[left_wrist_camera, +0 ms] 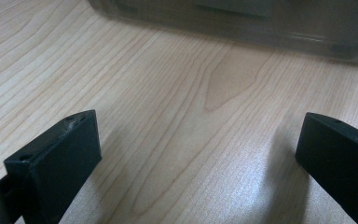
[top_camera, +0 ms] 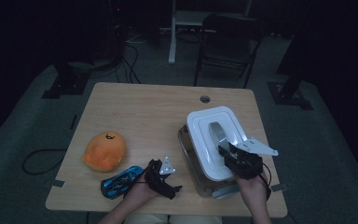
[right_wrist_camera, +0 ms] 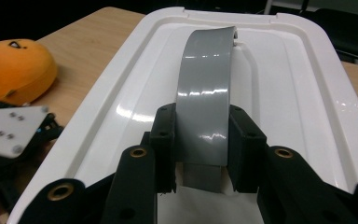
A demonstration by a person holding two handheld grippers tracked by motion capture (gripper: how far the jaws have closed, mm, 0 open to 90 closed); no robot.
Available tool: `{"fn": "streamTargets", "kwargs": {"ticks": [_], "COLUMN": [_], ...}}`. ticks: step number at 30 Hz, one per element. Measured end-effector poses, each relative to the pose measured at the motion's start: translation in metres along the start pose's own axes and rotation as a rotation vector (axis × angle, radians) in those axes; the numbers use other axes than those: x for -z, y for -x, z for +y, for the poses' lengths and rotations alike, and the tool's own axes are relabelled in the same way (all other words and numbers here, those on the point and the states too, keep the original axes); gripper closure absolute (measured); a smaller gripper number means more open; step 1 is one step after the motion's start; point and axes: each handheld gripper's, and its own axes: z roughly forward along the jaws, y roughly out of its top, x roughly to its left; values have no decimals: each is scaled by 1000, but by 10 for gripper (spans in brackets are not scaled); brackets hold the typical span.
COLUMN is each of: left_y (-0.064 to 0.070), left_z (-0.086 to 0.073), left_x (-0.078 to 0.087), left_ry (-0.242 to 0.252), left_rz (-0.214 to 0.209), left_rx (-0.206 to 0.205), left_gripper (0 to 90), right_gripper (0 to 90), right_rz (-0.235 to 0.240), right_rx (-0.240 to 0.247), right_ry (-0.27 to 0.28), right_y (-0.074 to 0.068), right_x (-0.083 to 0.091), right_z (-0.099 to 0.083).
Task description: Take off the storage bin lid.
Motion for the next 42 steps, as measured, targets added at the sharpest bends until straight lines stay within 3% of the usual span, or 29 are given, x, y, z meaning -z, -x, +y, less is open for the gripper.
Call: {"fn": "streamTargets", "kwargs": {"ticks": [24, 31, 42], "left_y": [0, 0, 0], "left_z": [0, 0, 0], "left_x": [0, 0, 0], "left_ry": [-1, 0, -2], "left_rz": [0, 1, 0], "left_rx": [-1, -1, -2], "left_gripper": [5, 5, 5], "right_gripper": [675, 676, 675], "right_rz": [-103, -150, -215], "right_rx": [-54, -81, -132], "right_ry": [11, 9, -20], "right_y": [64, 92, 133], "right_x": [-23, -30, -53], "right_z": [32, 41, 27]}}
